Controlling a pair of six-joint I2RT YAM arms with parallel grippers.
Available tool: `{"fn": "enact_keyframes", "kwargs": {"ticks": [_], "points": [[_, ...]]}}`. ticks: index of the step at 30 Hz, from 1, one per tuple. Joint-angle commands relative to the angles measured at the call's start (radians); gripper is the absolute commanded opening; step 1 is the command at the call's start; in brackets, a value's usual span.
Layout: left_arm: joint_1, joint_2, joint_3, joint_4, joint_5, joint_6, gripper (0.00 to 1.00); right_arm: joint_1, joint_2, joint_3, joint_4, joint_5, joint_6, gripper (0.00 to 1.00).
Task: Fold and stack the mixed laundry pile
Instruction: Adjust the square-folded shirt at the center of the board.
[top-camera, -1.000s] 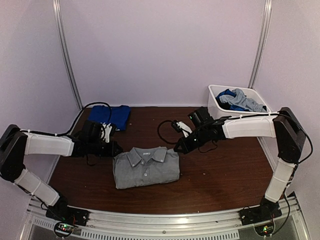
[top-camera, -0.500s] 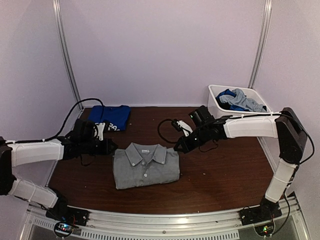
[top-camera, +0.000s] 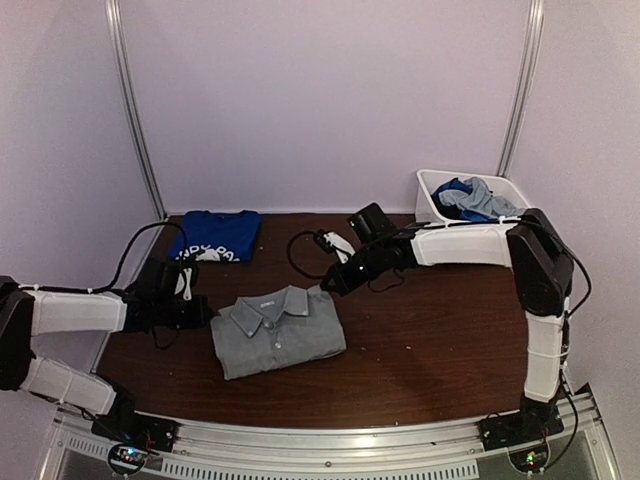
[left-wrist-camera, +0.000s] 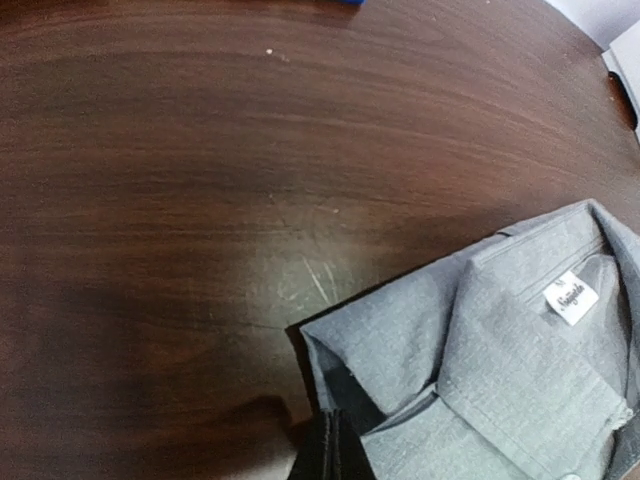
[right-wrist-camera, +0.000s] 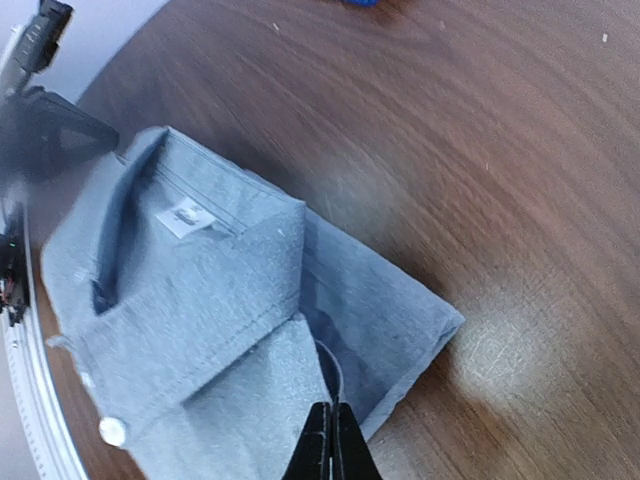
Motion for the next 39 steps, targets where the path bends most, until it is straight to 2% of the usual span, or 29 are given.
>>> {"fn": "enact_keyframes", "kwargs": {"ticks": [1,5,10,15,18,23,34,35,37,39], "points": [[0.018,0.113,0.008,0.179,0.004,-0.014,0.00,-0.002,0.107,0.018,-0.010,0.087,-0.011,0.00],[0.018,0.192,0.030,0.225,0.019,-0.007,0.00,-0.009,0.121,-0.022,-0.002,0.134,-0.009,0.00],[0.020,0.228,0.069,0.209,0.003,0.011,0.00,-0.003,0.091,-0.085,0.010,0.097,0.005,0.00],[0.020,0.164,0.113,0.153,0.033,0.064,0.00,0.015,-0.074,-0.223,0.045,0.077,0.044,0.00],[0.020,0.112,0.140,0.099,0.021,0.093,0.00,0.009,-0.142,-0.241,0.040,0.111,0.040,0.00],[0.020,0.141,0.182,0.090,0.022,0.116,0.00,-0.040,-0.094,-0.173,0.018,0.118,0.016,0.00],[0.020,0.367,0.235,0.224,0.003,0.119,0.00,-0.065,0.036,-0.097,0.061,0.210,0.015,0.01],[0.020,0.365,0.238,0.228,-0.003,0.119,0.02,-0.064,0.028,-0.094,0.063,0.212,0.015,0.05],[0.020,0.323,0.246,0.206,-0.003,0.121,0.23,-0.065,-0.006,-0.074,0.032,0.210,0.018,0.21],[0.020,0.239,0.248,0.164,0.014,0.119,0.44,-0.067,-0.075,-0.069,-0.011,0.211,0.024,0.49]]}}
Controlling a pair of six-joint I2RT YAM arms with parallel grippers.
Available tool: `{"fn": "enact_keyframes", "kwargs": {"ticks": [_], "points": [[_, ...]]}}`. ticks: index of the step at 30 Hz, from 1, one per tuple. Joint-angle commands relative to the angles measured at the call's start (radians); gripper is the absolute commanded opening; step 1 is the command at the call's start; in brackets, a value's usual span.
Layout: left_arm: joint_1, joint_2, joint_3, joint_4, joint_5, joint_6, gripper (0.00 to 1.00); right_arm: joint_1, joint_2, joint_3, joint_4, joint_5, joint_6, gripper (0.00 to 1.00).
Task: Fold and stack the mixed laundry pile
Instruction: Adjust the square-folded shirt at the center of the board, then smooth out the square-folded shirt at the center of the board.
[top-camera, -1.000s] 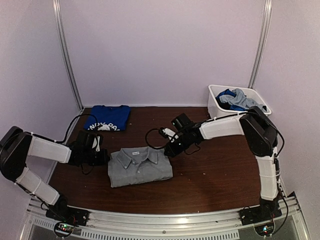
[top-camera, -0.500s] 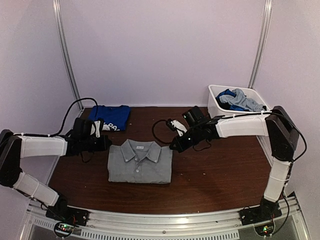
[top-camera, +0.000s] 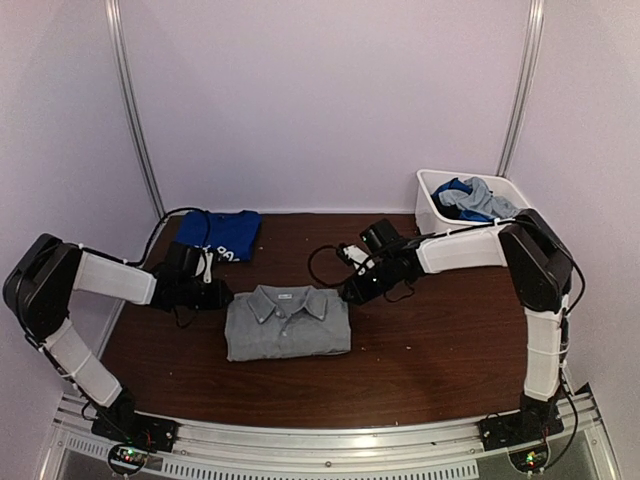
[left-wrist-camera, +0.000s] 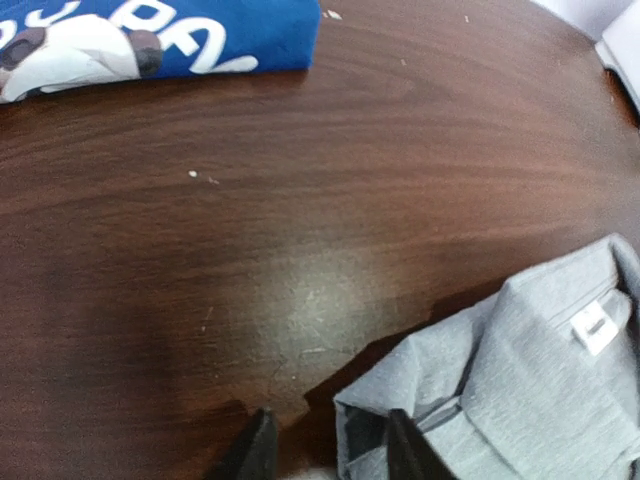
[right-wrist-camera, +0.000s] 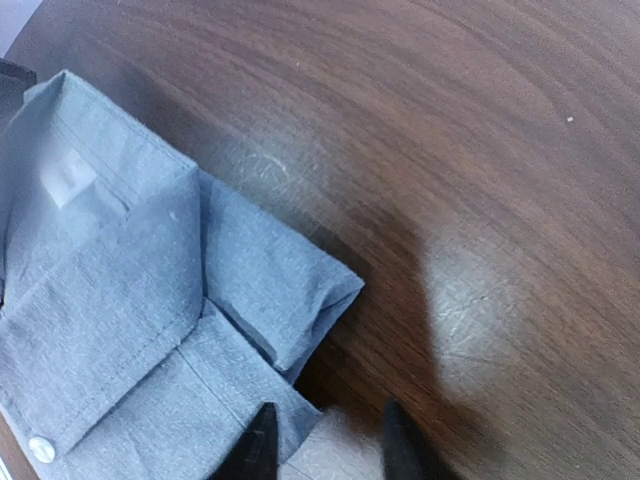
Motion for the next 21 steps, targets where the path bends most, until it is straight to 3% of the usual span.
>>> {"fn": "enact_keyframes", "kwargs": {"ticks": [1,3,6,11,15,21], "points": [[0.008,-0.176,0.032,0.003,0.012,0.005,0.53,-0.008,-0.160,0.033,-0.053,0.041,0.016,0.60],[0.000,-0.291,-0.011,-0.016,0.062,-0.012,0.72,-0.010,-0.266,-0.018,-0.049,-0.015,0.045,0.84],[-0.047,-0.409,-0.066,-0.017,0.175,-0.042,0.77,-0.005,-0.380,-0.123,0.038,-0.219,0.142,0.99],[-0.171,-0.462,-0.180,0.176,0.365,-0.178,0.88,0.086,-0.388,-0.305,0.396,-0.486,0.441,1.00],[-0.264,-0.419,-0.211,0.260,0.388,-0.218,0.93,0.175,-0.272,-0.355,0.627,-0.539,0.574,1.00],[-0.290,-0.230,-0.253,0.403,0.388,-0.261,0.94,0.173,-0.107,-0.363,0.772,-0.587,0.643,1.00]]}}
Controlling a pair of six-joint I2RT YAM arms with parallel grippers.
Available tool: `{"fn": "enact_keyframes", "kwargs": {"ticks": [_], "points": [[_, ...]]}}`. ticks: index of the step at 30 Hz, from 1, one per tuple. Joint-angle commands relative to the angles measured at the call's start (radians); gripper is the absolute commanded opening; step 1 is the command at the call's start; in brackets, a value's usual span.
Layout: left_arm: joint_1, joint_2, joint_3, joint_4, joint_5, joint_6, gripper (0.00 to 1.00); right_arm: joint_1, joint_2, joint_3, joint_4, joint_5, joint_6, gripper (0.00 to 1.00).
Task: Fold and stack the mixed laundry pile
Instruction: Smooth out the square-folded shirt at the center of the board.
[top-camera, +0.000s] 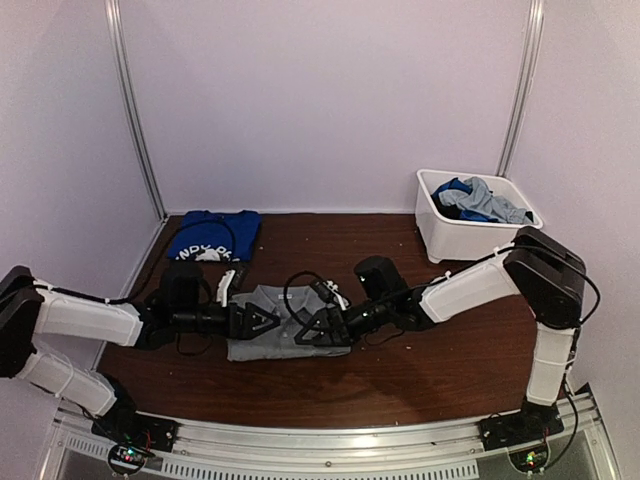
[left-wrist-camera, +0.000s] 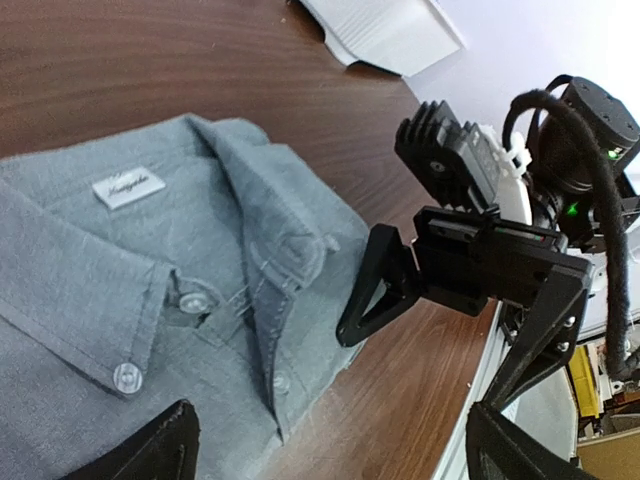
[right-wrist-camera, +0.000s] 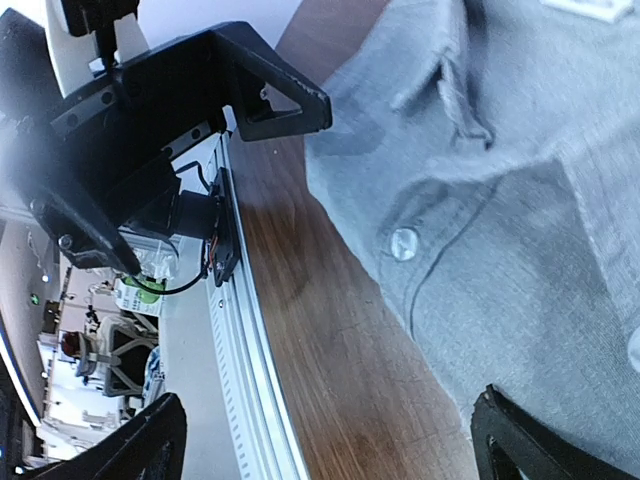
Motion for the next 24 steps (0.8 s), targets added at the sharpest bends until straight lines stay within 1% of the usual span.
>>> {"fn": "enact_keyframes", "kwargs": {"ticks": [1,5,8,10,11,13,14,17,19,20,22,24], "points": [[0.000,0.131,-0.020,0.166,0.014,-0.044,0.94,-0.043,0.060,-0.014,0.192,-0.067,0.093,1.00],[0.027,0.280,-0.025,0.224,-0.030,-0.053,0.95,-0.092,0.133,-0.065,0.267,-0.082,0.124,0.99],[0.084,0.378,-0.067,0.334,-0.003,-0.094,0.96,-0.111,0.182,-0.101,0.305,-0.080,0.138,0.99],[0.104,0.411,-0.085,0.361,-0.007,-0.097,0.96,-0.117,0.203,-0.121,0.328,-0.077,0.149,0.97],[0.105,0.412,-0.088,0.348,-0.017,-0.088,0.96,-0.115,0.203,-0.130,0.339,-0.078,0.153,0.97],[0.106,0.390,-0.095,0.316,-0.020,-0.065,0.96,-0.112,0.170,-0.141,0.344,-0.092,0.157,0.95],[0.105,0.369,-0.094,0.300,-0.014,-0.053,0.96,-0.111,0.132,-0.135,0.317,-0.100,0.140,0.95],[0.101,0.265,-0.053,0.173,0.003,0.014,0.96,-0.121,-0.003,-0.080,0.166,-0.109,0.059,0.97],[0.101,0.185,-0.009,0.071,0.004,0.062,0.96,-0.148,-0.061,-0.022,0.076,-0.107,0.017,0.97],[0.101,0.144,0.021,0.021,-0.001,0.082,0.97,-0.163,-0.067,0.008,0.038,-0.107,-0.004,0.97],[0.103,0.117,0.079,-0.049,-0.025,0.102,0.97,-0.187,-0.045,0.072,-0.027,-0.105,-0.043,0.97],[0.116,0.133,0.120,-0.053,-0.028,0.101,0.96,-0.201,0.000,0.134,-0.087,-0.102,-0.079,0.94]]}}
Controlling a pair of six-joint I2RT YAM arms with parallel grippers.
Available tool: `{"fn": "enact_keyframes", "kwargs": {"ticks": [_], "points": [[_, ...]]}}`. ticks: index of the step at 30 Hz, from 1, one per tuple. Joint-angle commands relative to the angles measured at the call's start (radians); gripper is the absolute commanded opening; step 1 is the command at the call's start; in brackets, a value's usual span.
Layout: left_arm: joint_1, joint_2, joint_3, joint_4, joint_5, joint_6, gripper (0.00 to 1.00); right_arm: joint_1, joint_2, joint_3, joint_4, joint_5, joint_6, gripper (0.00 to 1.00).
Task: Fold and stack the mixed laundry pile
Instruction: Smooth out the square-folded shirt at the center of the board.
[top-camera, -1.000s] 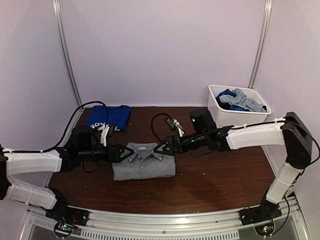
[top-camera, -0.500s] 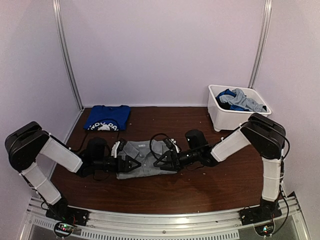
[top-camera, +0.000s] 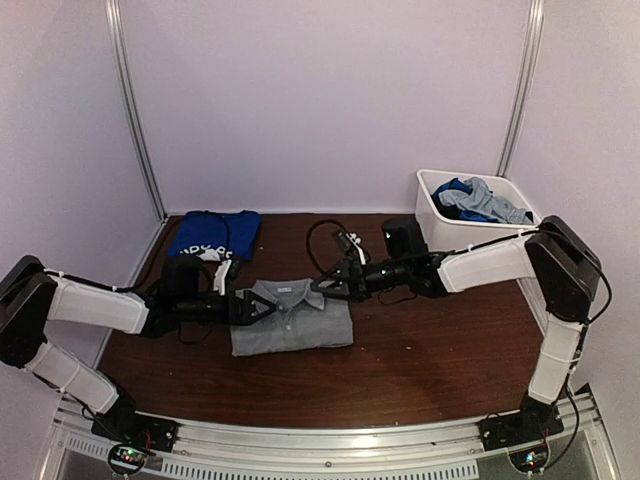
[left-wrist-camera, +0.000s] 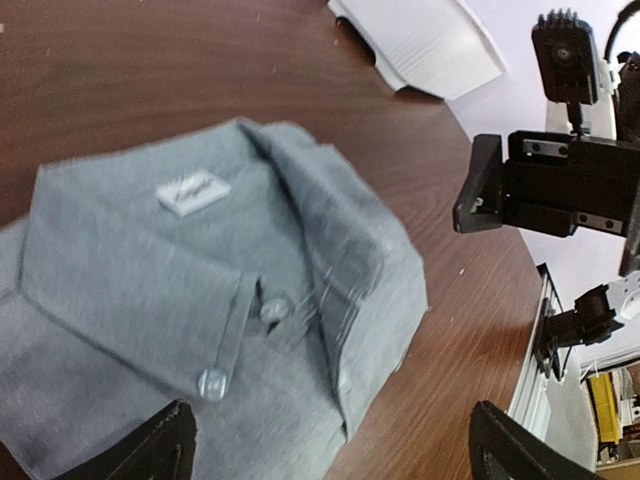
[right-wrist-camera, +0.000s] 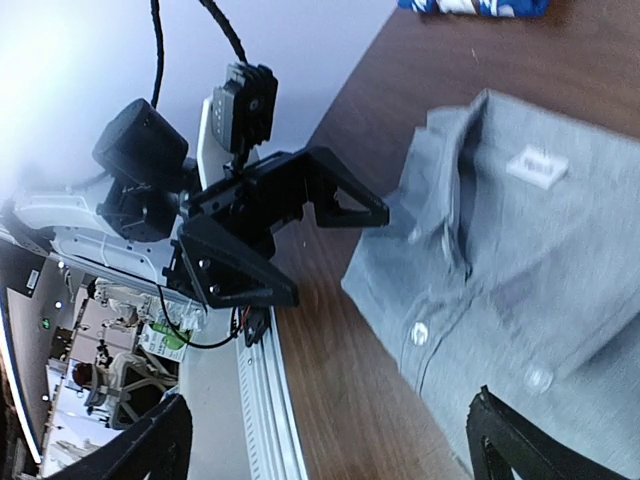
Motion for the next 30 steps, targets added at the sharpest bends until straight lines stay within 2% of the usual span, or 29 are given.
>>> {"fn": "enact_keyframes", "kwargs": {"ticks": [1,4,8,12,18,21,25,30], "points": [[0.032,0.000,0.116,-0.098,-0.036,0.061,0.95,-0.044,0.050,0.129,-0.176,0.006,-0.110,0.90],[0.059,0.042,0.138,-0.074,-0.056,0.039,0.86,-0.060,0.075,0.162,-0.236,0.049,-0.147,0.77],[0.063,0.070,0.164,-0.091,-0.093,0.046,0.64,-0.078,0.063,0.179,-0.321,0.132,-0.198,0.62],[0.063,0.138,0.206,-0.134,-0.135,0.076,0.46,-0.075,0.138,0.266,-0.432,0.166,-0.262,0.47],[0.061,0.269,0.254,-0.124,-0.128,0.087,0.29,-0.031,0.303,0.410,-0.487,0.151,-0.292,0.27],[0.051,0.335,0.284,-0.126,-0.127,0.092,0.26,-0.002,0.356,0.475,-0.486,0.137,-0.280,0.23],[0.035,0.399,0.332,-0.174,-0.156,0.110,0.26,0.018,0.411,0.555,-0.507,0.153,-0.277,0.22],[0.033,0.419,0.325,-0.179,-0.182,0.112,0.40,0.031,0.409,0.576,-0.504,0.159,-0.278,0.22]]}}
